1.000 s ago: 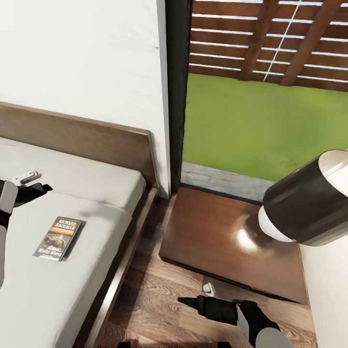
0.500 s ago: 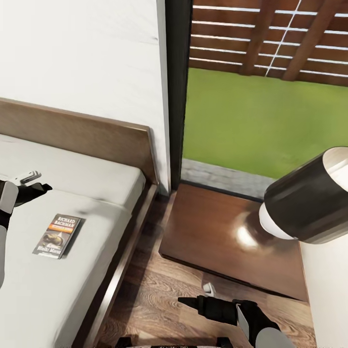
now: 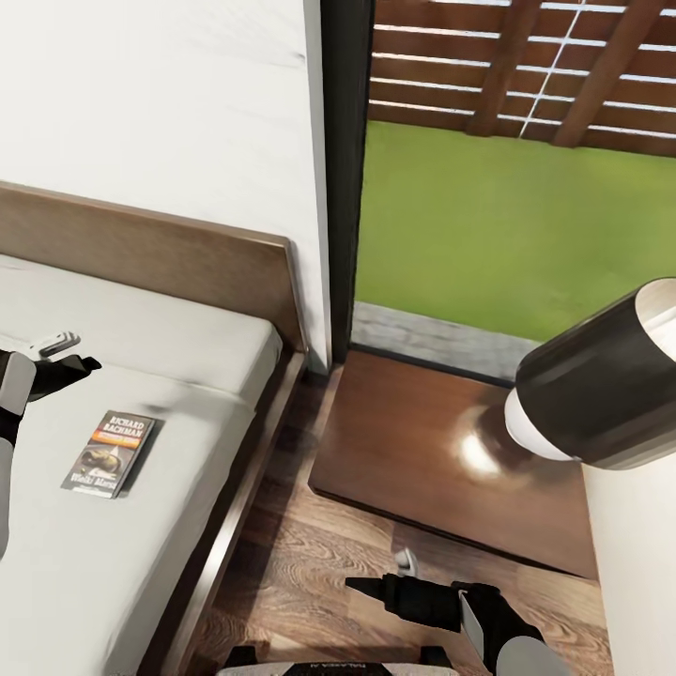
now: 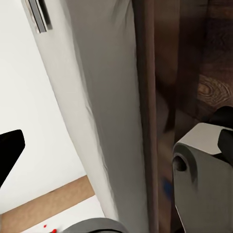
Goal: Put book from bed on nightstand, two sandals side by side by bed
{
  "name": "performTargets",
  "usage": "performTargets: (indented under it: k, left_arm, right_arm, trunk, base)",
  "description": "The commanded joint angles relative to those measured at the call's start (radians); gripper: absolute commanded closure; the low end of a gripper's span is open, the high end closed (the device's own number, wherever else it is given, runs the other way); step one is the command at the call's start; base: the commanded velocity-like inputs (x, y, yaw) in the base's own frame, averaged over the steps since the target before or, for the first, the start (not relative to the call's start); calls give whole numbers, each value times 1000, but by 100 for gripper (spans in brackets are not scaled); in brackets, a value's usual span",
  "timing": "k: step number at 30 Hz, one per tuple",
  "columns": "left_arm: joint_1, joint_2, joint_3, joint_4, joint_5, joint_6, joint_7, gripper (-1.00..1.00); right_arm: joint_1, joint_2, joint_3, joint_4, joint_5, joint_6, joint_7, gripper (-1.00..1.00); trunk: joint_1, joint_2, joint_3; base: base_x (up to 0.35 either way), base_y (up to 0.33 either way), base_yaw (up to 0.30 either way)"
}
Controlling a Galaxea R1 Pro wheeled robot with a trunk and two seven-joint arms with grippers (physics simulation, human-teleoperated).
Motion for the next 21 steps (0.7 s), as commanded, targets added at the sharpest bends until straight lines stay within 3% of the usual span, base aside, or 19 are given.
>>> performTargets:
  k: [1, 21]
  left_arm:
    - [0, 0, 1, -1, 11, 4, 8, -100]
    - [0, 0, 2, 0, 11, 4, 8, -100]
  right_arm:
    - [-1, 1, -8, -2, 8, 10, 5, -100]
    - [-1, 1, -8, -4, 8, 11, 5, -100]
  trunk:
    - [0, 0, -2]
    - [0, 0, -34]
  base:
    - [0, 0, 0]
    - [0, 0, 0]
